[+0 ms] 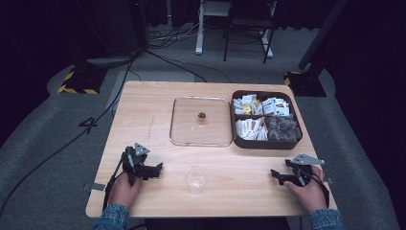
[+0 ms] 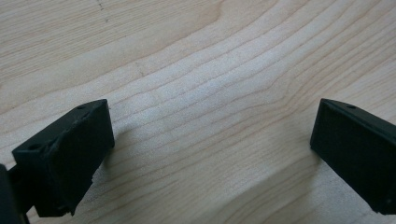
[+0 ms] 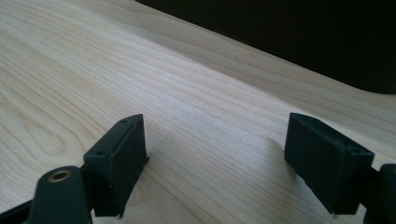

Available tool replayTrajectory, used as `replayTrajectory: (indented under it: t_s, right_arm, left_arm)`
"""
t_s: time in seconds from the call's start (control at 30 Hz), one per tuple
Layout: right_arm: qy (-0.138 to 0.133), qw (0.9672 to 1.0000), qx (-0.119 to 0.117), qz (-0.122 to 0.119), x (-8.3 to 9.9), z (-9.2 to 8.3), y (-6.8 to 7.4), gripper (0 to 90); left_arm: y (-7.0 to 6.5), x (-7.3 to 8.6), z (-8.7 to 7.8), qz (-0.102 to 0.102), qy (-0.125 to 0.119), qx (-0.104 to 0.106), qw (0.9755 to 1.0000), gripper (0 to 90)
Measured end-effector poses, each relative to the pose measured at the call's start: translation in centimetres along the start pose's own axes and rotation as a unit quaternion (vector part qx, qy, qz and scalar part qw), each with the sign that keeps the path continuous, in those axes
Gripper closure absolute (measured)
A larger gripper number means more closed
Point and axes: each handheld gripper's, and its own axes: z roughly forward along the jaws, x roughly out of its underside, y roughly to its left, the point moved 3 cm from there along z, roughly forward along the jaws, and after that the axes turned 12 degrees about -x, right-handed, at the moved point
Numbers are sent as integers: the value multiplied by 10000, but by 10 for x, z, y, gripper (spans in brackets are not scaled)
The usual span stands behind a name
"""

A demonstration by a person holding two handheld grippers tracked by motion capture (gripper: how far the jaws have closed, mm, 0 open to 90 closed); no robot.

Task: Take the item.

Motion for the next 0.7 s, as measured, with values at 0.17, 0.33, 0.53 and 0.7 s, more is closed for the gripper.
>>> replayTrajectory:
  t_s: [0.17,0.33,0.53,0.7]
  right_arm:
    - [-55,9999,22,91,0,-1,0,240]
    - [-206,9993,-151,276,0,-3,-4,278]
    - [-325,9988,-278,255,-5,-11,-1,267]
    - [-365,9980,-310,414,-15,-24,-1,292]
  left_arm:
    - [0,0,0,4,8,6,10000,0]
    - [0,0,0,5,10,1,10000,0]
    - [0,0,0,4,8,6,10000,0]
    - [0,0,0,5,10,1,10000,0]
